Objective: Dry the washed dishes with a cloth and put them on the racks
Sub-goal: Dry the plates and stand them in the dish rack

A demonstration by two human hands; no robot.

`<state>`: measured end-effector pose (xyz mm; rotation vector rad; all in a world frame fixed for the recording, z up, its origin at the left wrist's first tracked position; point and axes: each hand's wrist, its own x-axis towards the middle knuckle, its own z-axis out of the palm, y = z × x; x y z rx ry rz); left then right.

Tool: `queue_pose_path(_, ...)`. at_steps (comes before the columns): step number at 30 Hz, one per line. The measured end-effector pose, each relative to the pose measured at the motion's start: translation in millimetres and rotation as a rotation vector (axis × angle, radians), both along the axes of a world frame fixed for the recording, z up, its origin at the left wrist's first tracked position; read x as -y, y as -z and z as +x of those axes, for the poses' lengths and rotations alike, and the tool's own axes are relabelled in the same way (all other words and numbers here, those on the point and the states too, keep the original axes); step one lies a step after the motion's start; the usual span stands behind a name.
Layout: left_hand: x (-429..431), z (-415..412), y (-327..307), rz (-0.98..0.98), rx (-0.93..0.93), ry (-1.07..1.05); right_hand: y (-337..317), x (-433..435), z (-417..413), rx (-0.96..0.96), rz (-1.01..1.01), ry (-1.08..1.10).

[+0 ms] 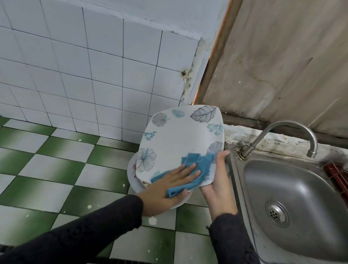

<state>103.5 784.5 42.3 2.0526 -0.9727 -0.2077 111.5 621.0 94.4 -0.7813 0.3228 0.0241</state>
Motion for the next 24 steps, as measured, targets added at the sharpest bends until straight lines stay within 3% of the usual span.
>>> queue_pose_path(5,-37.3,24.3,24.2,0.155,0.052,-0.241,6.4,-0.6,-3.9,0.062,-0.083,0.018)
queue_pose_path(8,-52.9,47.5,45.3,0.235,-0.020,-0.435,6.2,1.7,-7.8,0.100,-0.140,-0.029)
queue_pose_path(10,-45.3,59.7,48.3,0.172,-0.156,-0.531,2.1,-7.7,-11.6,0.131,-0.194,-0.103)
queue_pose_path(13,-13.9,69.3,25.2,-0.131,-0.358,-0.611,-0.8,-28.2,-15.6,0.082,-0.296,-0.167)
queue_pose_path(17,11.1,76.0,-16.0,-0.240,-0.214,-0.504,-0.1,-40.1,-19.5,0.043,-0.298,-0.210)
queue_pose_path(20,1.7,91.3,-26.6,-0.144,0.015,-0.485,-1.6,-37.2,-16.8,0.019,-0.255,-0.209)
queue_pose_path(24,-38.6,111.6,3.0,0.038,0.025,-0.588,-4.7,-27.8,-14.7,0.052,-0.203,-0.165)
